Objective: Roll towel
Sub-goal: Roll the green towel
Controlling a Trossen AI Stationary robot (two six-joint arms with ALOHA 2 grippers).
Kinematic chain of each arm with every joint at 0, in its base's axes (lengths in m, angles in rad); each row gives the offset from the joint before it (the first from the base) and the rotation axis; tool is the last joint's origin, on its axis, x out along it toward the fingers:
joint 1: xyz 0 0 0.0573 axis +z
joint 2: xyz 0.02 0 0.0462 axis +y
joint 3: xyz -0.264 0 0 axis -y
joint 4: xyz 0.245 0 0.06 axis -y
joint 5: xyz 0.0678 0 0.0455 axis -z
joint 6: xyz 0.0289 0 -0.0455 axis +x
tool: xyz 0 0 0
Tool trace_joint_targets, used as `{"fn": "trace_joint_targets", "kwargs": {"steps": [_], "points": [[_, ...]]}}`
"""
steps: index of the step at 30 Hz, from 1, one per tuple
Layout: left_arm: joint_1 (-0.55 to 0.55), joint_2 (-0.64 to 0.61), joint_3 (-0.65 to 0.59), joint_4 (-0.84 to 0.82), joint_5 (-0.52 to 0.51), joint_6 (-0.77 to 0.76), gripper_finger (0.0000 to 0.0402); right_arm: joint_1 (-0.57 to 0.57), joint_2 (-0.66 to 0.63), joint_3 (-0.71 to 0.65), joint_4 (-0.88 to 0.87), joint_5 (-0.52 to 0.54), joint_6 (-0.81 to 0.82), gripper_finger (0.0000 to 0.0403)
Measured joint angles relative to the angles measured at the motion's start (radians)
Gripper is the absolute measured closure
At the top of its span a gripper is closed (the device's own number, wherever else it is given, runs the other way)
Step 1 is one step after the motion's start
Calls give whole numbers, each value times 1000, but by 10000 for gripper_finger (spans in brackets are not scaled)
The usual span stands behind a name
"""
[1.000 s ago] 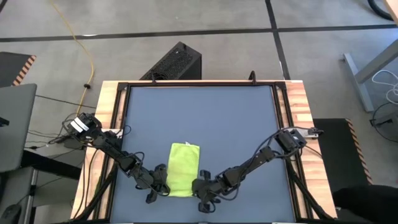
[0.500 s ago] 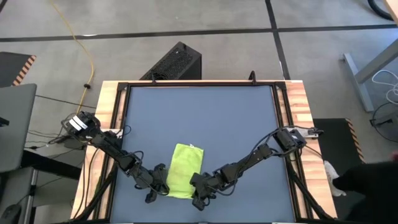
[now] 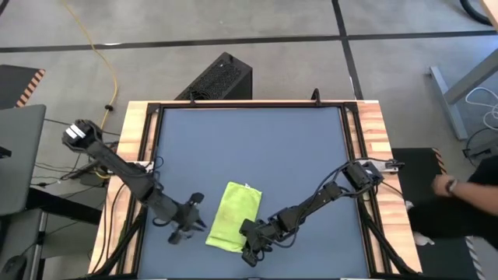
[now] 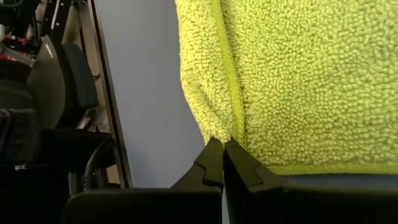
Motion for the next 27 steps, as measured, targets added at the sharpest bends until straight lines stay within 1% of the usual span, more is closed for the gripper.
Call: {"fn": "trace_joint_targets", "kwargs": {"steps": [3,7,13,17,23,27], "points": [[-35,-20,0,-50,6,95,358,-3,0,0,1,0,0,387],[-44,42,0,-48,49,144,358,-4,0,0,1,17,0,387],[-37,201,0,131,135,144,358,-4,0,0,1,48,7,387],[-37,268,1,201,153,166,358,-5,0,0,1,48,22,387],[4,234,1,179,142,173,358,-5,0,0,-1,48,24,387],[35,212,3,108,146,111,351,-4,0,0,-1,48,24,387]]}}
